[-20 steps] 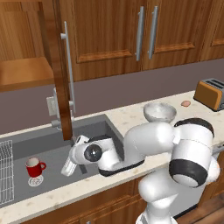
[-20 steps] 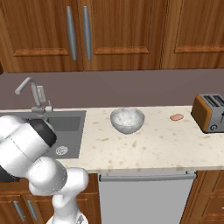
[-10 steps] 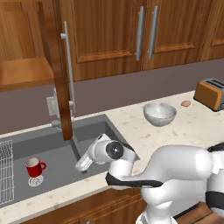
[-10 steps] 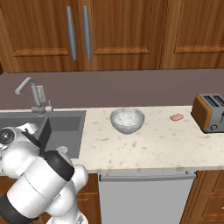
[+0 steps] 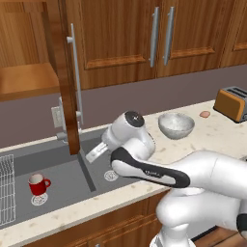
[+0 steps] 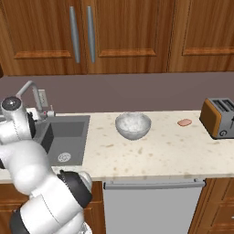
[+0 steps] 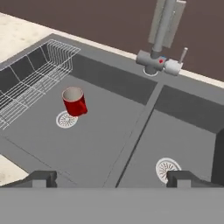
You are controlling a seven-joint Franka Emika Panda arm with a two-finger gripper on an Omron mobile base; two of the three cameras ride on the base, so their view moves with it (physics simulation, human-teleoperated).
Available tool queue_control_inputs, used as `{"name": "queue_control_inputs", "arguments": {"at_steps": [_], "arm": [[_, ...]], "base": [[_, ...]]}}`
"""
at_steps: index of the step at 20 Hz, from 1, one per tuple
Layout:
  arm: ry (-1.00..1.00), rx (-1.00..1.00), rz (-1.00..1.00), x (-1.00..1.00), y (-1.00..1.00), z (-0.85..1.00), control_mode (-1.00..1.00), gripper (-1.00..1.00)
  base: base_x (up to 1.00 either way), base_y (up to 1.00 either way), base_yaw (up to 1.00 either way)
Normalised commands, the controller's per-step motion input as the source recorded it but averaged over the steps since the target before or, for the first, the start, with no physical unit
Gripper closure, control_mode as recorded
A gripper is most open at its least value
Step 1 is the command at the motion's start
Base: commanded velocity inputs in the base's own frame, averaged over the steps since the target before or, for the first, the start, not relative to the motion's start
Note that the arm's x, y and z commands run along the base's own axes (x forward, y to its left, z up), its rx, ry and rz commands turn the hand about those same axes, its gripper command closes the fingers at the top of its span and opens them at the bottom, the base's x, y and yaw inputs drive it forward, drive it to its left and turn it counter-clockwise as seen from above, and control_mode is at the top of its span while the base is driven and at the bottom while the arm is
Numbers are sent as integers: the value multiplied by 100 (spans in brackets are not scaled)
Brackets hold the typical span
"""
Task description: Pick the mug and place it in the sink. Pick the bowl and place it in the open cabinet and then close the cabinet.
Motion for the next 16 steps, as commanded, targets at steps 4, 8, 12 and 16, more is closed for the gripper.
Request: {"name": "queue_control_inputs", "arguments": {"at_steps": [4, 8, 12, 16], "arm": [[7, 6, -30, -35, -63, 74, -100, -100], [-15, 4, -21, -88, -65, 2, -100, -100], [-26, 0, -13, -100, -80, 0, -100, -100], [1, 1, -20, -44, -84, 32, -100, -100]], "base": [[0, 0, 0], [0, 0, 0], [0, 0, 0], [0, 0, 0]]}}
